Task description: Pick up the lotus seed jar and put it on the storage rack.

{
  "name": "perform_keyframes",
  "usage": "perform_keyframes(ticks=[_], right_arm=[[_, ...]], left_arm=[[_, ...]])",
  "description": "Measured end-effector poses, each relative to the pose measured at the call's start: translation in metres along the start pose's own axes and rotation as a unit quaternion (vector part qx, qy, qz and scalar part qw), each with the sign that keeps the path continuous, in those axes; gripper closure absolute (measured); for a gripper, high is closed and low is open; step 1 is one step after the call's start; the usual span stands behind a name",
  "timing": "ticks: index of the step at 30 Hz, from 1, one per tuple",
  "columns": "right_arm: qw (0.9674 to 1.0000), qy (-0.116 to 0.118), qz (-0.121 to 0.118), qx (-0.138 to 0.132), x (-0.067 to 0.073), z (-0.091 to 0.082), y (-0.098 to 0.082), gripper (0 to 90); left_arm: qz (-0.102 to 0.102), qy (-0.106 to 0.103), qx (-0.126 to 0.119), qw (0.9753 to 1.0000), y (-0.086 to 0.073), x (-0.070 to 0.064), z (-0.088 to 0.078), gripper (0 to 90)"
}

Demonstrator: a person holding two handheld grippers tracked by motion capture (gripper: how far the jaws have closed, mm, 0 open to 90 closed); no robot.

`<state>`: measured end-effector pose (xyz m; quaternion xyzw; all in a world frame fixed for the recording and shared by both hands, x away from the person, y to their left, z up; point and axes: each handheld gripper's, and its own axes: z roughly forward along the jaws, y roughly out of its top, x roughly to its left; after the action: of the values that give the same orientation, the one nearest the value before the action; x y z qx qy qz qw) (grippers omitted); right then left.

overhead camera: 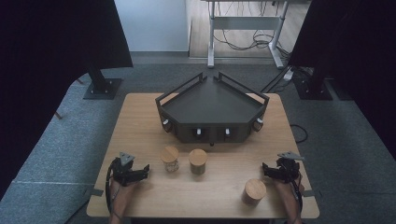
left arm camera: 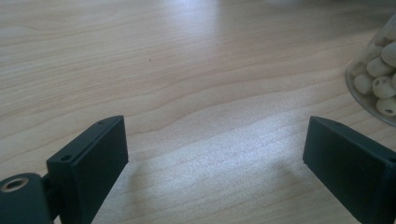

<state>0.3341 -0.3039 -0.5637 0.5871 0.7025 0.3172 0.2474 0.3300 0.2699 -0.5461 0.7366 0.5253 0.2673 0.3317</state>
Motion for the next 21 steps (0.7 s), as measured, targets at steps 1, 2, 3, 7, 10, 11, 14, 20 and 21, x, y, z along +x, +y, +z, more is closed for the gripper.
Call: perform_keyframes(ticks=[1, 2, 3, 7, 10, 11, 14, 20, 21], right_arm=[[1.0, 0.0, 0.0, 0.0, 0.0, 0.0, 0.0, 9.3], [1.0, 0.0, 0.0, 0.0, 0.0, 0.0, 0.0, 9.3], [1.0, 0.0, 0.0, 0.0, 0.0, 0.0, 0.0, 9.3], [1.0, 0.0, 0.0, 0.0, 0.0, 0.0, 0.0, 9.2], [1.0, 0.0, 0.0, 0.0, 0.0, 0.0, 0.0, 9.2], [1.0, 0.0, 0.0, 0.0, 0.0, 0.0, 0.0, 9.3], [1.0, 0.0, 0.0, 0.0, 0.0, 0.0, 0.0, 9.3], [1.0, 0.0, 0.0, 0.0, 0.0, 0.0, 0.0, 9.2], [1.0, 0.0, 0.0, 0.0, 0.0, 0.0, 0.0, 9.2]], left_arm=[[-0.001, 0.0, -0.002, 1.0, 0.0, 0.0, -0.001, 6.5], [-0.001, 0.0, -0.005, 1.0, 0.0, 0.0, -0.001, 6.5], [-0.001, 0.001, -0.007, 1.0, 0.001, 0.0, -0.002, 6.5], [-0.001, 0.001, -0.017, 0.9999, 0.002, -0.001, -0.004, 6.3], [-0.001, 0.002, -0.025, 0.9997, 0.003, -0.001, -0.006, 6.0], [-0.001, 0.002, -0.028, 0.9996, 0.003, -0.001, -0.007, 6.0], [-0.002, 0.003, -0.039, 0.9992, 0.005, -0.002, -0.01, 6.0], [0.0, 0.002, -0.06, 0.9982, 0.008, -0.003, -0.015, 5.7], [-0.001, 0.002, -0.062, 0.998, 0.009, -0.003, -0.016, 5.7]])
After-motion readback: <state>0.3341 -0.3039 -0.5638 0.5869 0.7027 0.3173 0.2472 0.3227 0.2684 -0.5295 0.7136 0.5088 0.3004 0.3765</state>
